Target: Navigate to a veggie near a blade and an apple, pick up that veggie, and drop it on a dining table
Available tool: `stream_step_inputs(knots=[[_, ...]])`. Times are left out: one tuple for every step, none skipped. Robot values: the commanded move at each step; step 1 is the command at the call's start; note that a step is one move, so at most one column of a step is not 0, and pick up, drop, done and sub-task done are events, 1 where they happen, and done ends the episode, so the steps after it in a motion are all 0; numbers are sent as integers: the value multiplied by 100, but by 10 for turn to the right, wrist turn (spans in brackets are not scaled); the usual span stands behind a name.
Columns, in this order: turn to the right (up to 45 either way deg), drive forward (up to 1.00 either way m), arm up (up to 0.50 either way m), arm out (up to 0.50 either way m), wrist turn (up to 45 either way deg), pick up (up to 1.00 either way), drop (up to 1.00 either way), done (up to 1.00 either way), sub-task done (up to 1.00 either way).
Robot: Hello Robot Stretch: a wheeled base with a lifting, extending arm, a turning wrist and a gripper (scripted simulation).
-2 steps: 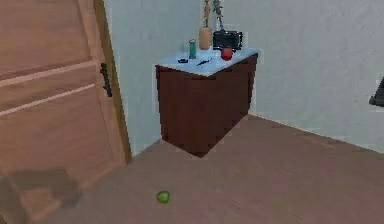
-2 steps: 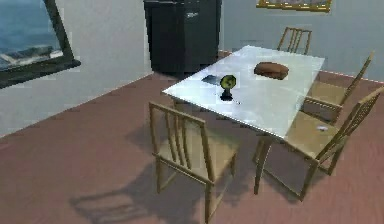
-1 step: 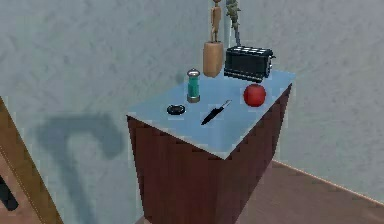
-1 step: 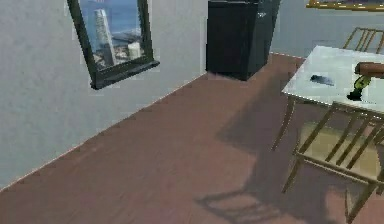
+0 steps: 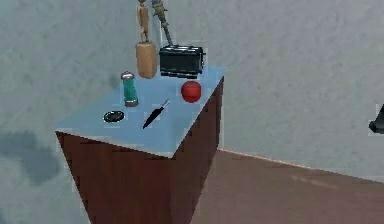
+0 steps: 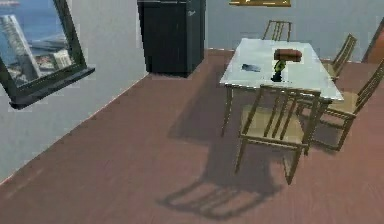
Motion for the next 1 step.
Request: stream_step_inputs(knots=[[0, 10, 0, 0, 0, 0, 0, 0, 0]])
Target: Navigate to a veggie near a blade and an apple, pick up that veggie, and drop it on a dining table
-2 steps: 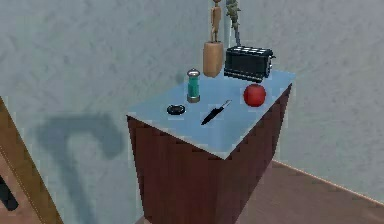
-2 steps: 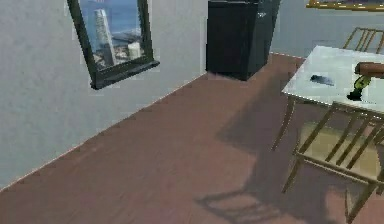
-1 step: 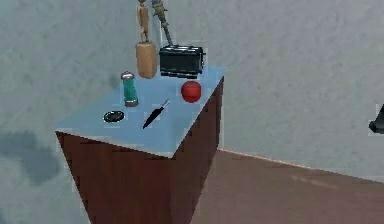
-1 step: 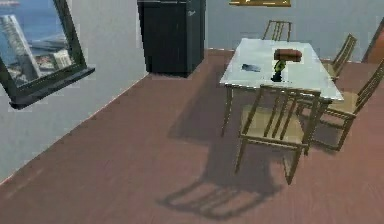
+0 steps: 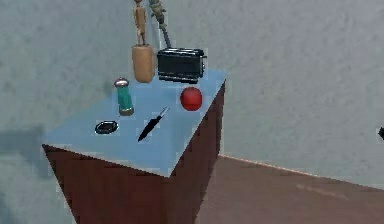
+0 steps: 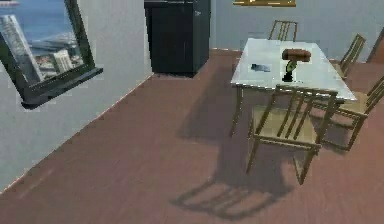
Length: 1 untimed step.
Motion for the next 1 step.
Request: stream_step_inputs(knots=[[-450, 0, 0, 0, 0, 0, 0, 0, 0]])
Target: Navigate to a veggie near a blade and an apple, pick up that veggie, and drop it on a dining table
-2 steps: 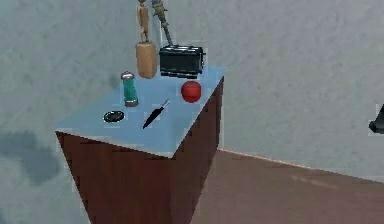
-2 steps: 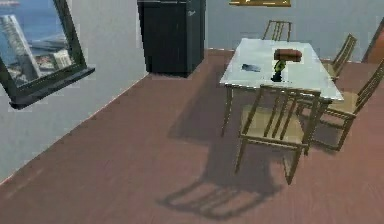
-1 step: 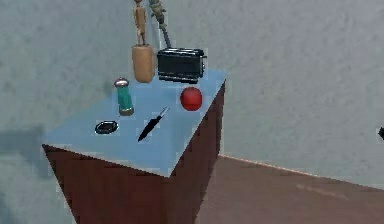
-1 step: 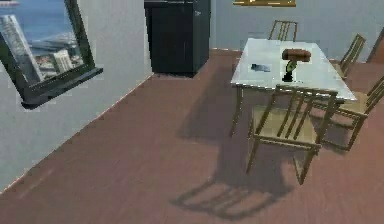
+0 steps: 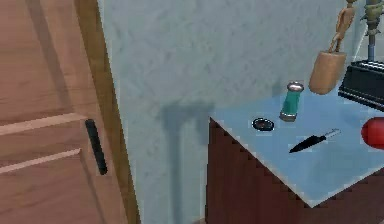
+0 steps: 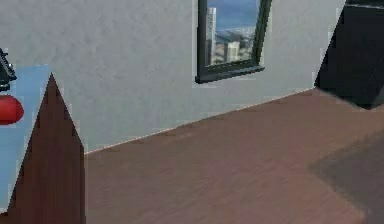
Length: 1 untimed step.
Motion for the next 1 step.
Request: stream_step_inputs(knots=[[-420, 0, 0, 0, 0, 0, 0, 0, 0]])
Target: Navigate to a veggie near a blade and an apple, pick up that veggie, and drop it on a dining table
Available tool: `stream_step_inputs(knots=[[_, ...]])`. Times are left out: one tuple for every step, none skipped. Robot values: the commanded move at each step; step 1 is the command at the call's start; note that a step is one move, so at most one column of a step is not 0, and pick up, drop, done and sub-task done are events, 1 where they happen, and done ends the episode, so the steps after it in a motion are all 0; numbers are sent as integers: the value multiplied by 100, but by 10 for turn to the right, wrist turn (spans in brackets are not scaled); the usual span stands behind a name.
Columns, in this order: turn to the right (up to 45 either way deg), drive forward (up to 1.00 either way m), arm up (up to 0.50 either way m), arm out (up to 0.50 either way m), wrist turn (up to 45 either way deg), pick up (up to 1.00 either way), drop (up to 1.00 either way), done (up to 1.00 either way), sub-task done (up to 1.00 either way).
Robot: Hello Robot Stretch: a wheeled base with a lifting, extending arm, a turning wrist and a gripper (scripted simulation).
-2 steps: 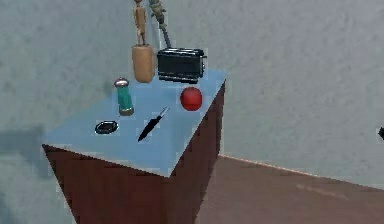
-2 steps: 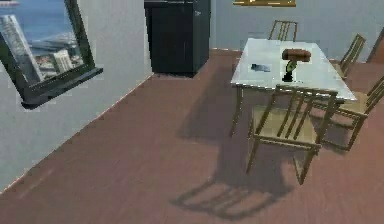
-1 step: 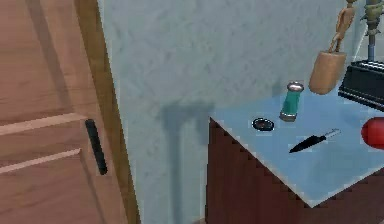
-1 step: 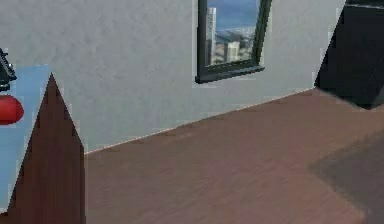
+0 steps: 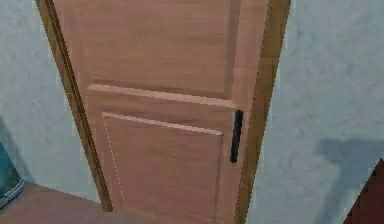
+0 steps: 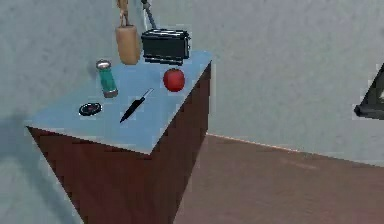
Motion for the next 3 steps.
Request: stream_step_inputs(knots=[[450, 0, 0, 0, 0, 0, 0, 0, 0], [450, 0, 0, 0, 0, 0, 0, 0, 0], [450, 0, 0, 0, 0, 0, 0, 0, 0]])
